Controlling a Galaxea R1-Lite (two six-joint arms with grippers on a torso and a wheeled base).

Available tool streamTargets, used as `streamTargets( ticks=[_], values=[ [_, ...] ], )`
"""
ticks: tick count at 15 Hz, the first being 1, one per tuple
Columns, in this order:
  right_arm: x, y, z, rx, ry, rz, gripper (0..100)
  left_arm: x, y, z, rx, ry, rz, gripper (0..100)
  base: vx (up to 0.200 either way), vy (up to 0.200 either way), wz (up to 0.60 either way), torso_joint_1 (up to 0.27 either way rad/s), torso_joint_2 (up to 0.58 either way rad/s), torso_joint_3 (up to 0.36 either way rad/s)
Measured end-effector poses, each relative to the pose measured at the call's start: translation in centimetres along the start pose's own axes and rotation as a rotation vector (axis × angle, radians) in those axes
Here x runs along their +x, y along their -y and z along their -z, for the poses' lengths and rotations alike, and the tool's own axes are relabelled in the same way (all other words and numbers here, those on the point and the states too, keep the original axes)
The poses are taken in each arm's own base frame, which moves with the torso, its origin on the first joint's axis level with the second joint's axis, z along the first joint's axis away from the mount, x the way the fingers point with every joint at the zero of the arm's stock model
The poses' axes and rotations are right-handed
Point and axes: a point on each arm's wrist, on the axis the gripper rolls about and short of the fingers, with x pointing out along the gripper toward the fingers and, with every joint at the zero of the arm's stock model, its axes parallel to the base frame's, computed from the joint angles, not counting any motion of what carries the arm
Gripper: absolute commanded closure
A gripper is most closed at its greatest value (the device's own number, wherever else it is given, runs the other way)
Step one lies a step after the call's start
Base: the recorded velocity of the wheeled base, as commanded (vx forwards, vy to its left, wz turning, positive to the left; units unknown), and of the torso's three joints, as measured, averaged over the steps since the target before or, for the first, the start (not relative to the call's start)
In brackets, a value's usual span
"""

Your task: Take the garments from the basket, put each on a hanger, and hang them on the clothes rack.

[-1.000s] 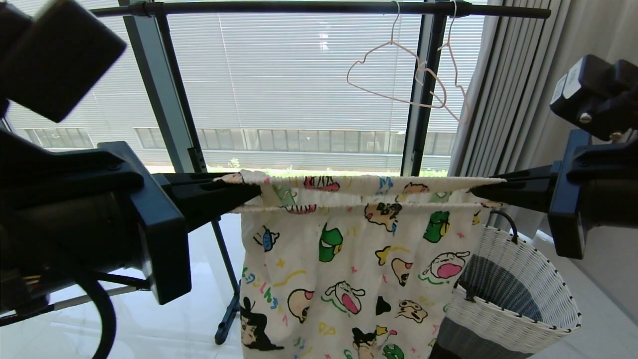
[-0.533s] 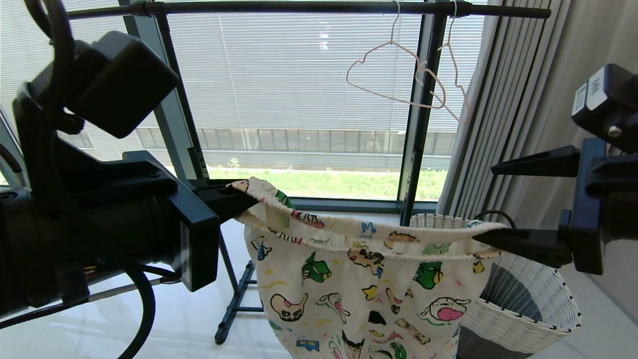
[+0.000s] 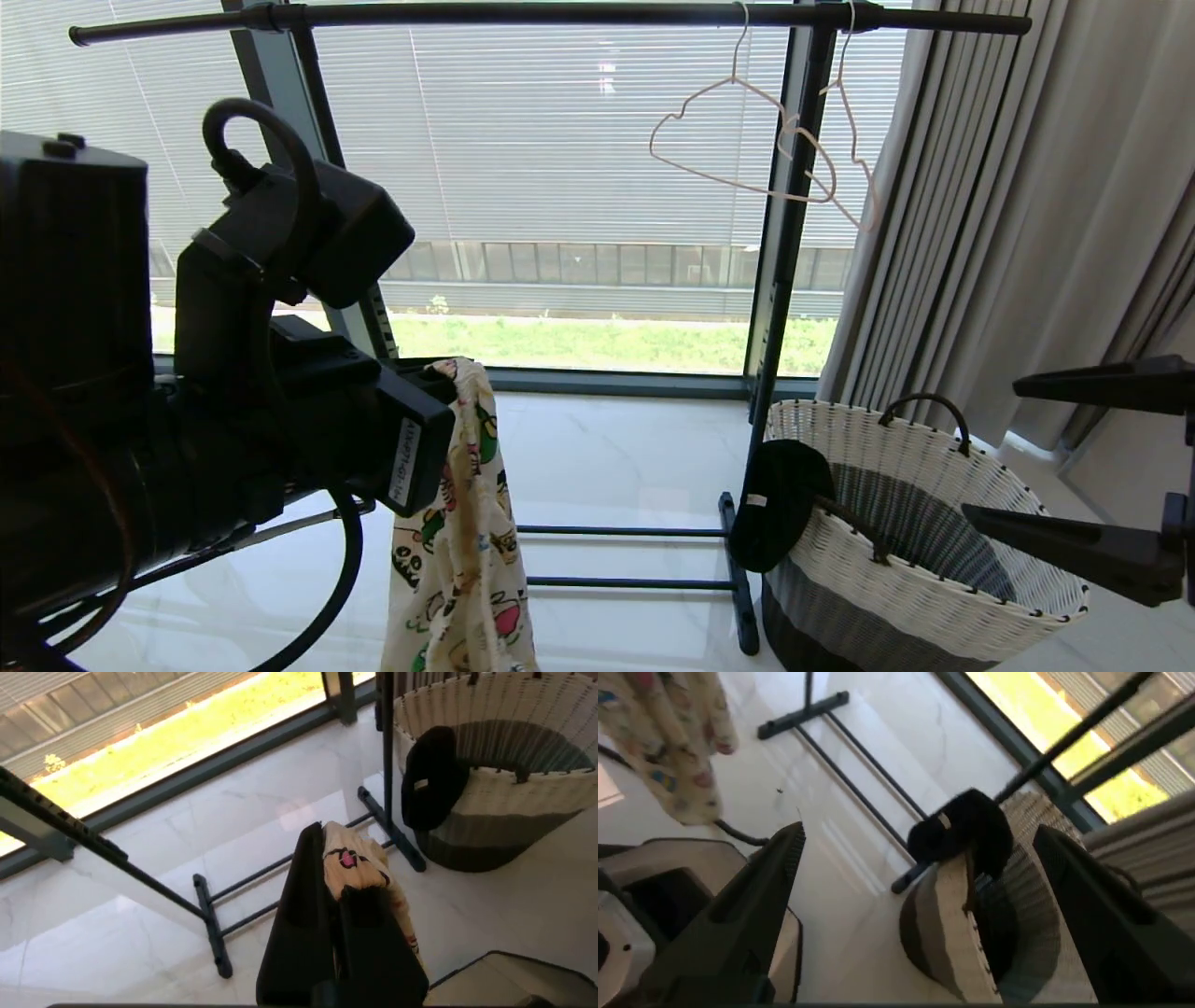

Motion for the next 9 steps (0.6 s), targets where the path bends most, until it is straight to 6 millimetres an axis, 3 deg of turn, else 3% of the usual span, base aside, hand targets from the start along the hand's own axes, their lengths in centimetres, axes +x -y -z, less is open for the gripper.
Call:
streamTargets(
  ticks=[4, 9],
  values=[
    [-1.3, 1.5, 4.2, 0.205, -0.108, 0.269, 0, -1.2, -2.8, 3.4, 0.029, -0.084, -0.133, 100, 0.000, 0.000, 0.00, 0.000, 0.00, 0.000],
    [-2.1, 1.9, 7.9, 0.287, -0.152, 0.499, 0, -5.1, -6.7, 9.0, -0.077, -0.189, -0.412, 100, 0.000, 0.000, 0.00, 0.000, 0.00, 0.000]
  ],
)
